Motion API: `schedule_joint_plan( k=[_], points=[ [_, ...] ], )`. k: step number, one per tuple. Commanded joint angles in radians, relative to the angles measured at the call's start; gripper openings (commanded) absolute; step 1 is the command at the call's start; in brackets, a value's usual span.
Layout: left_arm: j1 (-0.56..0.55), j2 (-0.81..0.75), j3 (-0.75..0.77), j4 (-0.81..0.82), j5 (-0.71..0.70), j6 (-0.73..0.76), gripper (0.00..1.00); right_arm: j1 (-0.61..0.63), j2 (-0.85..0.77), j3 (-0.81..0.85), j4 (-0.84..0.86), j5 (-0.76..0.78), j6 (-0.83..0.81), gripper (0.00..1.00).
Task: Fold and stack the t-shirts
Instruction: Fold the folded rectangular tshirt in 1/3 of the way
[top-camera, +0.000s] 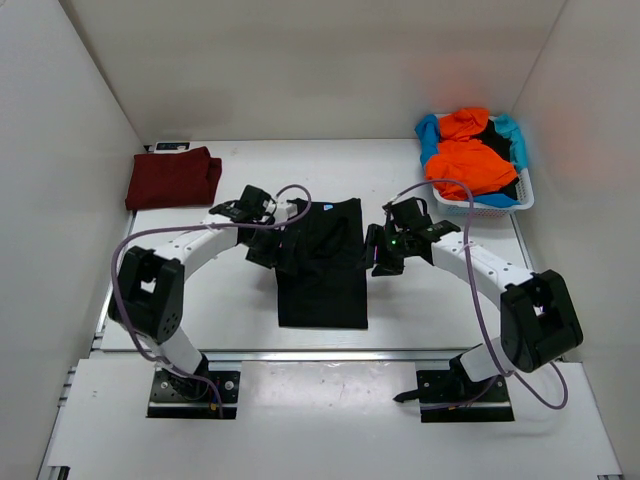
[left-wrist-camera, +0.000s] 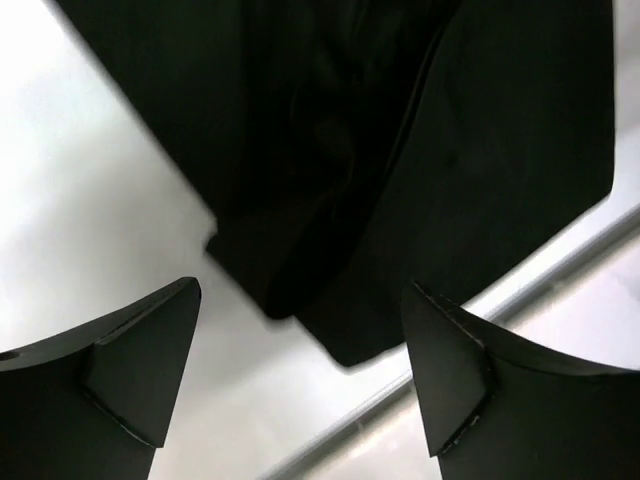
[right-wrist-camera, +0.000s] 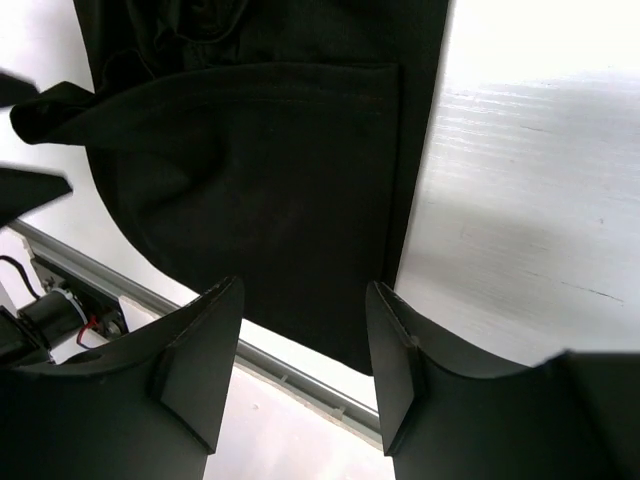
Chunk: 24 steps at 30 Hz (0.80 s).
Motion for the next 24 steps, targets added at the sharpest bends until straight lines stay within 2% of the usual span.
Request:
schedule_joint_plan(
  k=[1, 3, 6, 8, 11, 15, 19, 24],
  points=[
    [-0.018, 0.045, 0.067, 0.063, -0.006, -0.008, 0.89, -0.005, 0.006, 0.015, 0.039, -0.022, -0.017, 0.49],
    [-0.013, 0.08, 0.078, 0.069, 0.003, -0.006, 0.75, -0.011, 0.007, 0.003, 0.048, -0.025, -0.012, 0.49],
    [-0.013, 0.102, 0.108, 0.023, -0.012, 0.007, 0.68, -0.019, 0.007, -0.005, 0.051, -0.028, -0.003, 0.49],
    [-0.012, 0.101, 0.111, -0.006, -0.018, 0.018, 0.69, -0.024, 0.007, -0.001, 0.046, -0.027, -0.011, 0.49],
    [-0.007, 0.059, 0.105, -0.002, -0.022, 0.047, 0.76, -0.024, 0.009, -0.007, 0.054, -0.032, -0.008, 0.49],
    [-0.027, 0.031, 0.096, 0.035, -0.017, 0.084, 0.74, -0.022, 0.021, -0.014, 0.068, -0.042, 0.003, 0.48],
    [-0.03, 0.031, 0.127, -0.03, 0.017, 0.144, 0.74, -0.013, 0.019, -0.005, 0.054, -0.036, -0.003, 0.49],
    [-0.075, 0.022, 0.144, -0.086, -0.087, 0.273, 0.77, -0.019, 0.004, -0.028, 0.062, -0.051, 0.008, 0.5]
  ],
)
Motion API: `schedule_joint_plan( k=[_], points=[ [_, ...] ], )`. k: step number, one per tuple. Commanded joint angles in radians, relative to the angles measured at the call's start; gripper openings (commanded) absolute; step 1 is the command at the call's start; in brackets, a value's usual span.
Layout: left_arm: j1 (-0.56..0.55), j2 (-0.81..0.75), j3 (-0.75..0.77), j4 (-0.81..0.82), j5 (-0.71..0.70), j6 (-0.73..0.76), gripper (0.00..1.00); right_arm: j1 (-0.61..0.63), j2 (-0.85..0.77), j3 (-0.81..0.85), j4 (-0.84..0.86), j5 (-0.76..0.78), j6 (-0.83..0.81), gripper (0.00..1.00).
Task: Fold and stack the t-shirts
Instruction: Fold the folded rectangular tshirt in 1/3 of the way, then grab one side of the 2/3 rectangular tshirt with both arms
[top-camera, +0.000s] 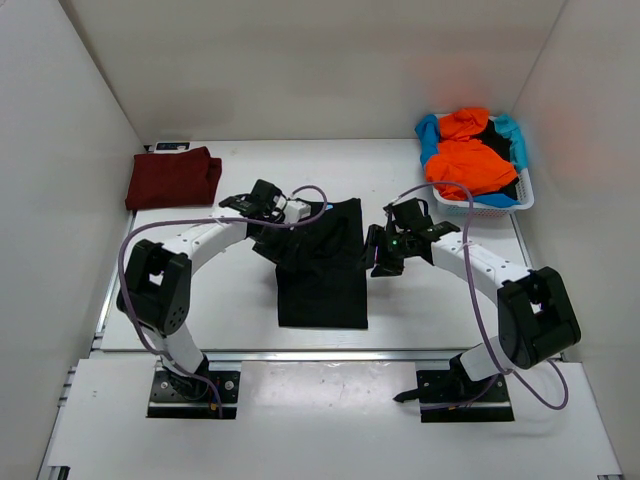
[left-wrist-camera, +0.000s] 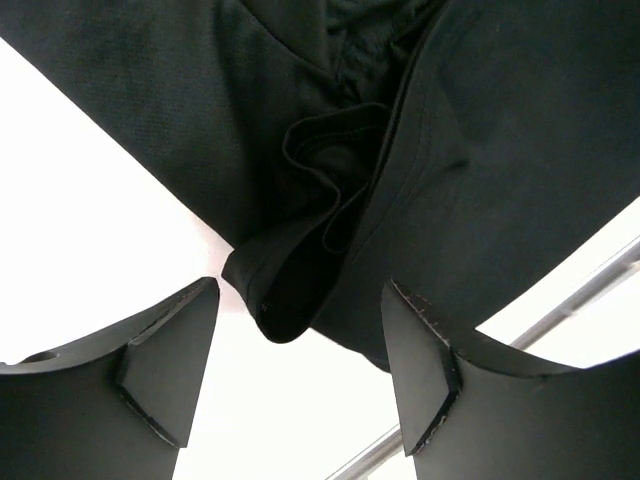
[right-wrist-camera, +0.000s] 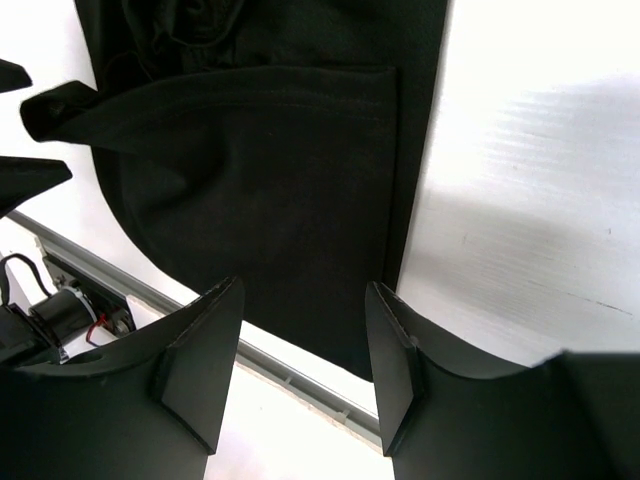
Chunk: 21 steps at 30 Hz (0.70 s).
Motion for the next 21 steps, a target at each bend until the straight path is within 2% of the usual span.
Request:
schedule_joint_plan(
  k=[1, 3, 7, 8, 14, 18, 21],
  points=[
    [-0.039, -0.051, 0.025, -0.04, -0.062, 0.114, 0.76, 0.008, -0.013, -0.019, 0.033, -0.014, 0.008, 0.49],
    [-0.057, -0.036, 0.023, -0.017, -0.106, 0.135, 0.72, 0.002, -0.027, -0.035, 0.038, -0.015, 0.012, 0.49],
    [-0.073, 0.024, 0.054, -0.052, -0.12, 0.177, 0.54, 0.005, -0.033, -0.042, 0.046, -0.018, 0.029, 0.49],
    [-0.079, 0.024, 0.062, -0.054, -0.12, 0.181, 0.54, 0.008, -0.038, -0.046, 0.047, -0.015, 0.023, 0.49],
    [-0.094, 0.054, 0.114, -0.029, -0.154, 0.192, 0.21, -0.003, -0.065, -0.075, 0.067, -0.017, 0.037, 0.48],
    [-0.103, 0.074, 0.187, -0.034, -0.116, 0.227, 0.14, 0.009, -0.058, -0.069, 0.06, -0.015, 0.044, 0.49],
    [-0.082, 0.104, 0.255, -0.084, -0.006, 0.258, 0.13, 0.011, -0.05, -0.065, 0.063, -0.015, 0.046, 0.49]
  ],
)
